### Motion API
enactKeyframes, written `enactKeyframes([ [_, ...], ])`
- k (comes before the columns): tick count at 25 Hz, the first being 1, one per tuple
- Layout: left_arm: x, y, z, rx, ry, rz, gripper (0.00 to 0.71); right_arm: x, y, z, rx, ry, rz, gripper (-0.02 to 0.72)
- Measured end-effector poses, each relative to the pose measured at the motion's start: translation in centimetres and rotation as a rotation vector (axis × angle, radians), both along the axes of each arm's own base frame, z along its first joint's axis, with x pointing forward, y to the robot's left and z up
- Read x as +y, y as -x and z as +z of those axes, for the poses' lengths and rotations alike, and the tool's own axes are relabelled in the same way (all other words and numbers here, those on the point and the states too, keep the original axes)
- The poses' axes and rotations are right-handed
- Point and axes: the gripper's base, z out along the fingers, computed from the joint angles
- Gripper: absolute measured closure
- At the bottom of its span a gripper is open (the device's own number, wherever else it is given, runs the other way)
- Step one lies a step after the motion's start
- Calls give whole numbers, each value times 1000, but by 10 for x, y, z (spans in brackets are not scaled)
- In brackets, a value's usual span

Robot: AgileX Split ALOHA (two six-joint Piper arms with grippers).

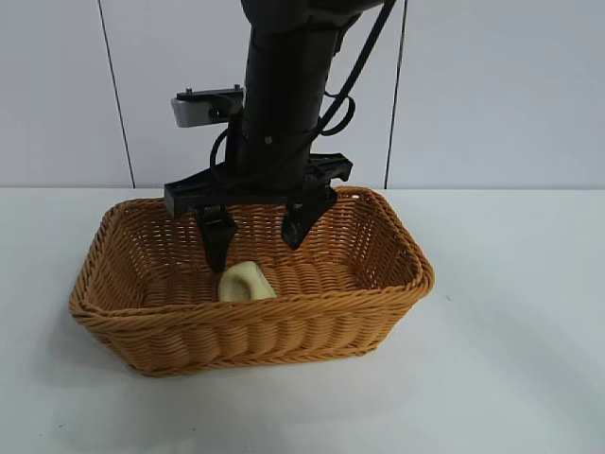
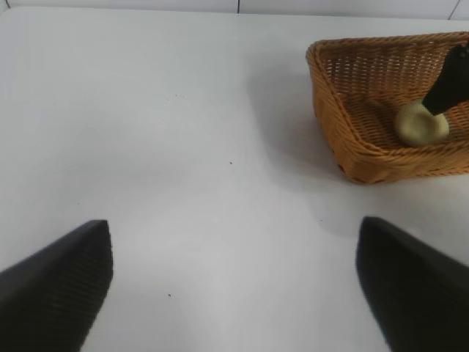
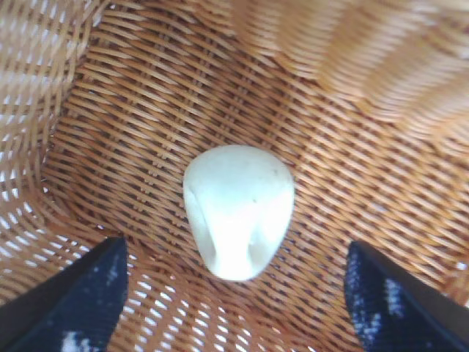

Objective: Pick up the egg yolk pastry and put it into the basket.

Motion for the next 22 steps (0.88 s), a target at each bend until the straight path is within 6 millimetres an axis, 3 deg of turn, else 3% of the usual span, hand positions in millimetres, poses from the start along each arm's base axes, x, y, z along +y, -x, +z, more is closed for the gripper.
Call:
enactKeyframes([
  [5,0,0,0,0,0,0,14,-19,-18,40,-8,-2,-80,116],
  [9,0,0,0,0,0,0,14,-61,-43,52,5,19,-185,116],
  [17,0,0,0,0,0,0,14,-180,-86,51,42,79,-420,116],
  [22,0,0,0,0,0,0,14,-258,-98,51,44,91,-559,116],
])
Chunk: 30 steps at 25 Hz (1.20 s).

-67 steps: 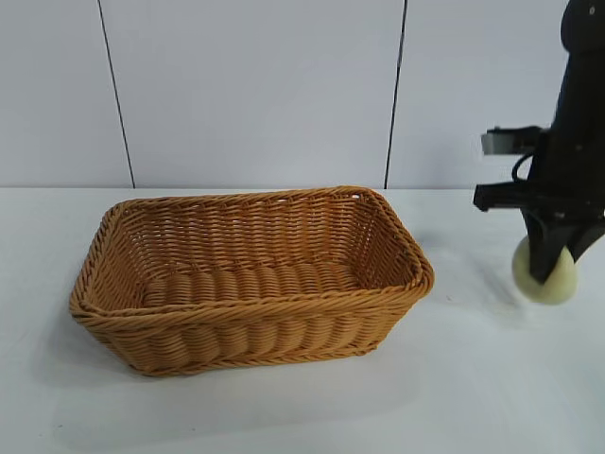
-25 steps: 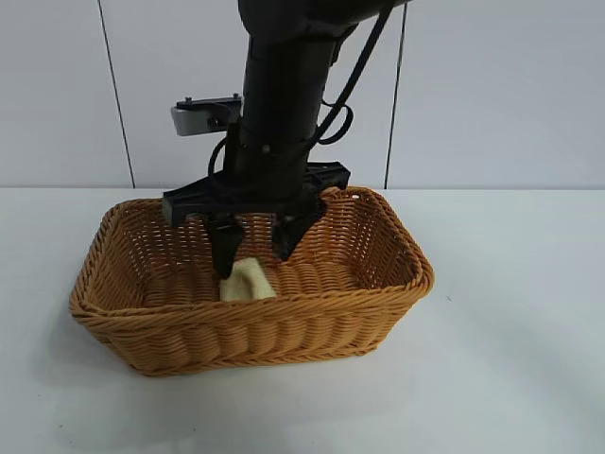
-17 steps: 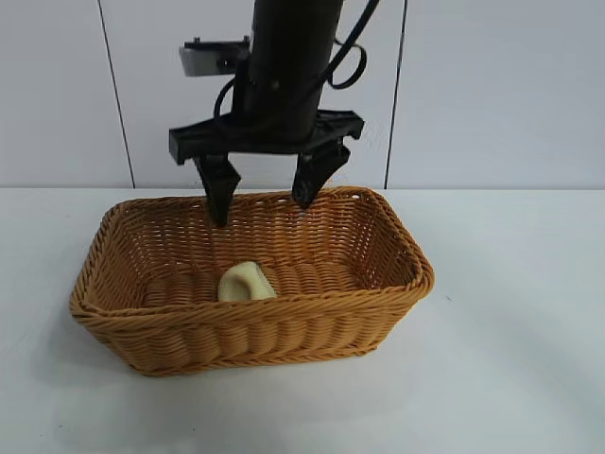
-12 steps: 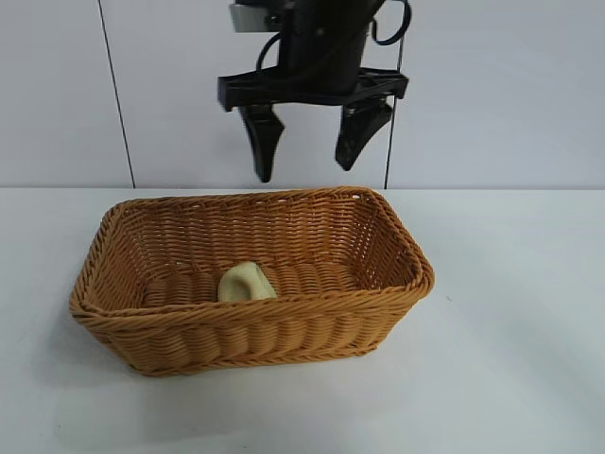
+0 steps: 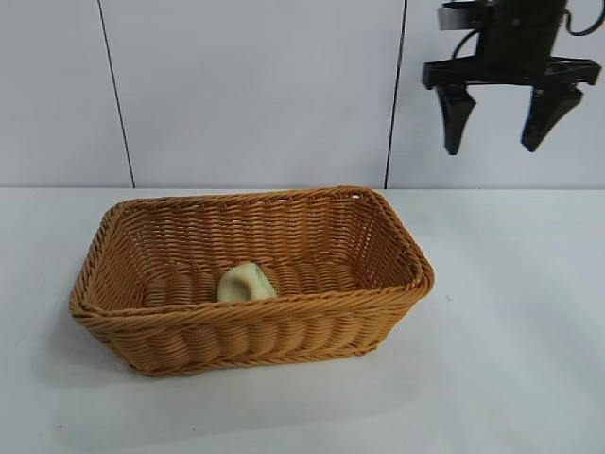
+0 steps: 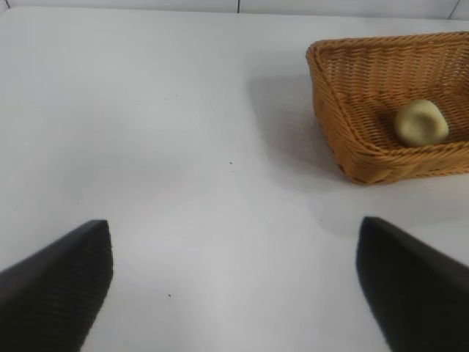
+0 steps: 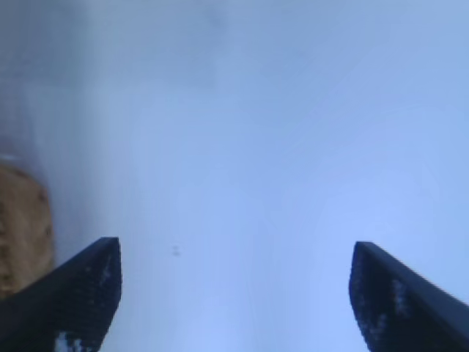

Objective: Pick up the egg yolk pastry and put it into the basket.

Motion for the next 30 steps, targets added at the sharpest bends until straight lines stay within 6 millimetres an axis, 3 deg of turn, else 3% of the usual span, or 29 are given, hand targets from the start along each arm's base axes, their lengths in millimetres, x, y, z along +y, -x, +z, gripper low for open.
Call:
enactKeyframes([
  [4,0,0,0,0,0,0,14,-38,-1,0,1,-2,-75,116],
  [8,0,0,0,0,0,0,14,-44,3,-3,20,-19,-60,116],
  [11,0,0,0,0,-1,0,14,-43,21,-8,75,-22,-43,116],
  [17,0,0,0,0,-1,1,14,-42,94,-9,202,-17,-16,116],
  [22,0,0,0,0,-1,1,14,-40,171,-4,266,-15,8,116],
  [30,0,0,0,0,-1,1,14,-38,287,1,195,-11,25,116],
])
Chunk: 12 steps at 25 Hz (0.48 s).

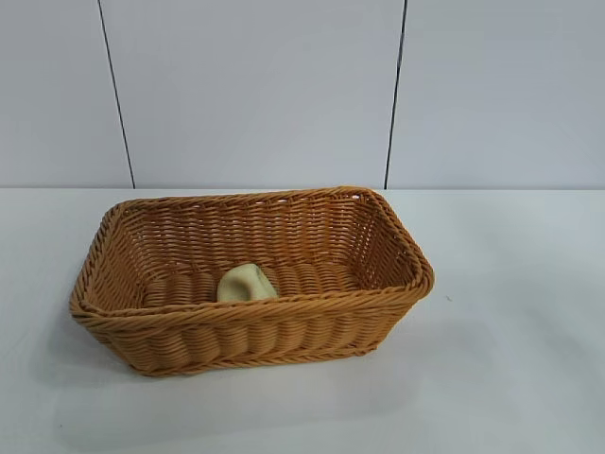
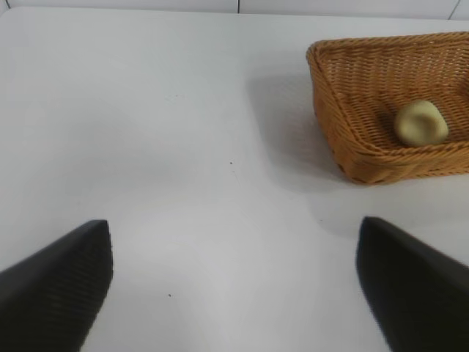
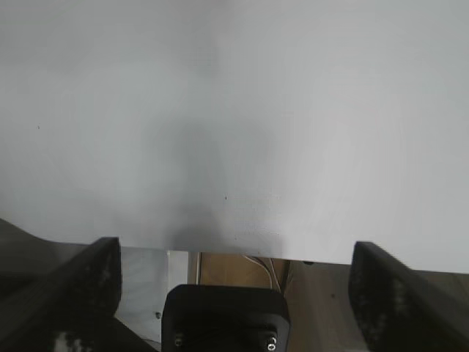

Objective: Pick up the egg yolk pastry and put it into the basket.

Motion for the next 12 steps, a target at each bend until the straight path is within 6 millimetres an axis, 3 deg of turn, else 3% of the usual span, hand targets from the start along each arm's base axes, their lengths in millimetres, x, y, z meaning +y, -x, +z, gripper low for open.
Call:
enactKeyframes([
  [6,0,0,0,0,0,0,14,3,61,-5,-272,-12,0,116],
  [12,0,0,0,0,0,0,14,5,106,21,-645,-26,3,116],
])
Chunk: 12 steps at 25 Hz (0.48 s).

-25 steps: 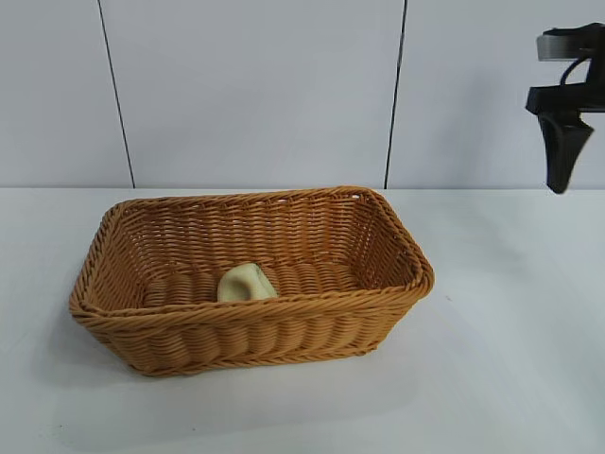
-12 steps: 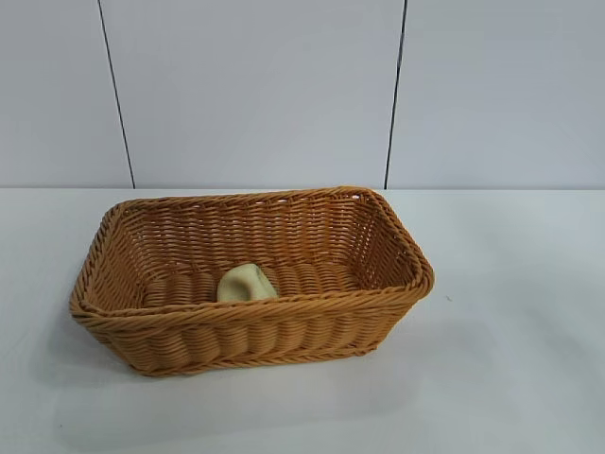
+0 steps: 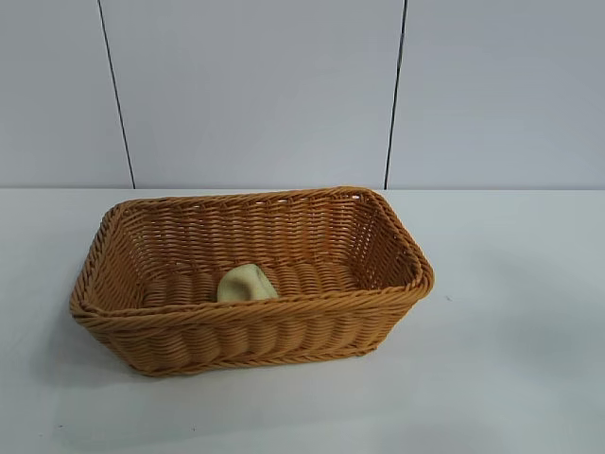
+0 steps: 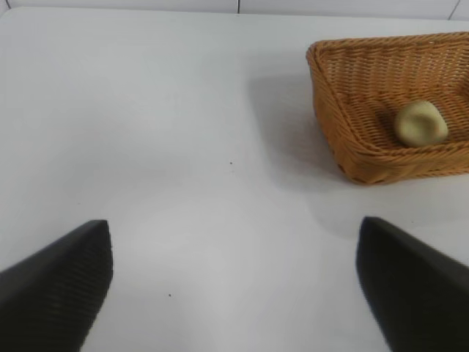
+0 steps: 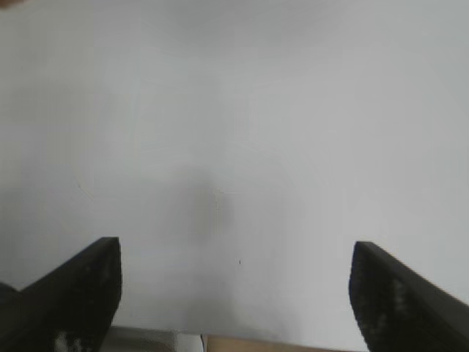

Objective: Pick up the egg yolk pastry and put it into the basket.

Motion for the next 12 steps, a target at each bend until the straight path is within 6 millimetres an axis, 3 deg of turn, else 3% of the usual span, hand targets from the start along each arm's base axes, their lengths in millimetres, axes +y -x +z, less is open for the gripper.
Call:
enactKeyframes([
  [6,0,0,0,0,1,0,14,1,48,12,-312,4,0,116],
  [12,0,0,0,0,1,0,14,1,67,12,-432,7,0,116],
])
